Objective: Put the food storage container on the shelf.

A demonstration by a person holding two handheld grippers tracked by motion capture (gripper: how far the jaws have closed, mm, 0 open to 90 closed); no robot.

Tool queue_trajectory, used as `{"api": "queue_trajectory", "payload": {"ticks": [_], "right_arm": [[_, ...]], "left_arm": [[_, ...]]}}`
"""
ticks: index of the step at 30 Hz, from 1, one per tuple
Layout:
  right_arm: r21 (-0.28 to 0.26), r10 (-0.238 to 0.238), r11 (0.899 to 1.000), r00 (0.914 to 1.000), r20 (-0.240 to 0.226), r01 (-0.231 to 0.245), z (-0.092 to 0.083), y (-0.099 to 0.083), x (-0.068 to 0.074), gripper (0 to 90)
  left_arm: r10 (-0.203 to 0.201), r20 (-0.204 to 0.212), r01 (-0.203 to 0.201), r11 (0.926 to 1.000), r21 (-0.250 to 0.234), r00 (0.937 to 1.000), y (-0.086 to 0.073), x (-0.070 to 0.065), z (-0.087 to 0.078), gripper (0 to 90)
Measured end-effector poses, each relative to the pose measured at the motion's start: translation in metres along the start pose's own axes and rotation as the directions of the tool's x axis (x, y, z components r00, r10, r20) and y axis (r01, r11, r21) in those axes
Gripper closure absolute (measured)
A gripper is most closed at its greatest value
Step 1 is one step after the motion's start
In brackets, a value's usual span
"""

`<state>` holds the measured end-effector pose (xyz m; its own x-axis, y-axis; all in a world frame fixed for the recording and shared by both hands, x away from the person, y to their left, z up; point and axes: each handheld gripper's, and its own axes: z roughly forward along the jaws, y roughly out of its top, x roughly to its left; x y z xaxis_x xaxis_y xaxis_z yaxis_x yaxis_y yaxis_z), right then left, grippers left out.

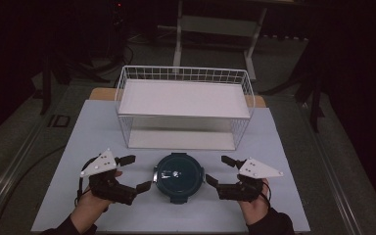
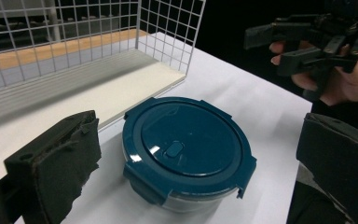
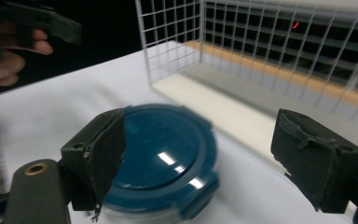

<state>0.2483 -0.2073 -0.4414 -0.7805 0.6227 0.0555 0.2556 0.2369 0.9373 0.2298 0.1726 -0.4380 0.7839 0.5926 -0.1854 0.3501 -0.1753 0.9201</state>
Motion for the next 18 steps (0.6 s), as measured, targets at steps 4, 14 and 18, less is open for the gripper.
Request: {"api": "queue_trajectory", "payload": {"ticks": [4,14,18], "right_arm": [[0.023,0.039,0.999,0.9992,-0.004,-0.039,-0.002,-0.003,0.001,17.5],[0.015,0.013,1.0,0.9999,-0.003,-0.013,-0.005,-0.007,0.003,11.4],[0.013,-0.007,1.0,1.0,-0.005,0.007,-0.004,-0.008,0.002,11.4]], "left_arm": [[-0.018,-0.01,0.018,0.9998,0.012,0.9998,0.003,0.002,0.009,0.0],[-0.138,-0.026,0.14,0.9855,0.096,0.9901,-0.003,0.027,0.035,0.0],[-0.221,-0.032,0.223,0.9671,0.122,0.9748,-0.008,0.036,0.044,0.0]]}}
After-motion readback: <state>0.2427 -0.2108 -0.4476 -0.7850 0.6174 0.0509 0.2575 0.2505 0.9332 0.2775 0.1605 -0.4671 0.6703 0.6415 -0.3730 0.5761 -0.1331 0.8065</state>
